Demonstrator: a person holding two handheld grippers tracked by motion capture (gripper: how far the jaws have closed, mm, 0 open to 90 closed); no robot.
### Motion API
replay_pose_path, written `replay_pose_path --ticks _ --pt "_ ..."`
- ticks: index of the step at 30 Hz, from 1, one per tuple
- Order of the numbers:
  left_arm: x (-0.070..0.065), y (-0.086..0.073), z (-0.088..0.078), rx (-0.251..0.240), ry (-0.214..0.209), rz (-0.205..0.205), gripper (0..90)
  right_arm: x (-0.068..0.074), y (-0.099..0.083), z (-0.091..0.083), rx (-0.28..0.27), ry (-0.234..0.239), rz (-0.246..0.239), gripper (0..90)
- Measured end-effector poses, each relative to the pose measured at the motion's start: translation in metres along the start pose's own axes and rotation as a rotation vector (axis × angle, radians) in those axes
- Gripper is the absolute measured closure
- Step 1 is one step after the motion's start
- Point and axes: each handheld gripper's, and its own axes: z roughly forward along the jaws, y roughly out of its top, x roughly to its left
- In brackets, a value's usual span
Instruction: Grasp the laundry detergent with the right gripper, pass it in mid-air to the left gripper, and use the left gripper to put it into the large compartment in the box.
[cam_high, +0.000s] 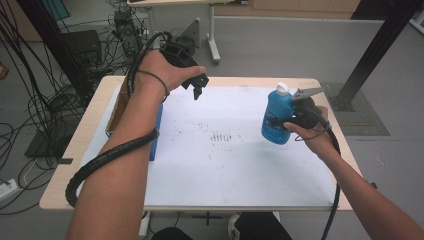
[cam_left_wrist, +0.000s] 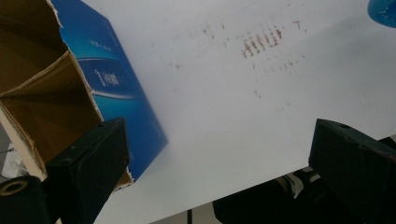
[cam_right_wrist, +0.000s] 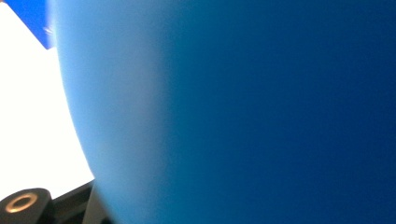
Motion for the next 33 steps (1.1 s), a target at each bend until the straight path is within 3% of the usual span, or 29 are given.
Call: replay_pose_path --ticks 1,6,13,18,27,33 --pt "0.001 -0.002 -0.003 -0.002 -0.001 0.017 5.7 0.008 0.010 0.000 -0.002 0.016 -0.014 45.6" --pt "0.002 -0.006 -0.011 -0.012 -0.002 0.047 5.7 0.023 0.028 0.004 -0.004 0.069 -0.031 45.7" --pt "0.005 -0.012 -0.023 -0.041 -0.007 0.109 5.2 0.046 0.057 0.029 0.018 0.165 -0.072 45.7" --pt "0.009 -0.013 -0.028 -0.040 -0.003 0.141 5.1 0.055 0.069 0.043 0.027 0.211 -0.099 45.6" --pt "0.011 -0.010 -0.039 -0.049 0.024 0.249 5.1 0.072 0.091 0.065 0.027 0.293 -0.165 45.4" --pt "0.011 -0.008 -0.041 -0.056 0.021 0.278 5.2 0.080 0.098 0.075 0.033 0.334 -0.200 45.4"
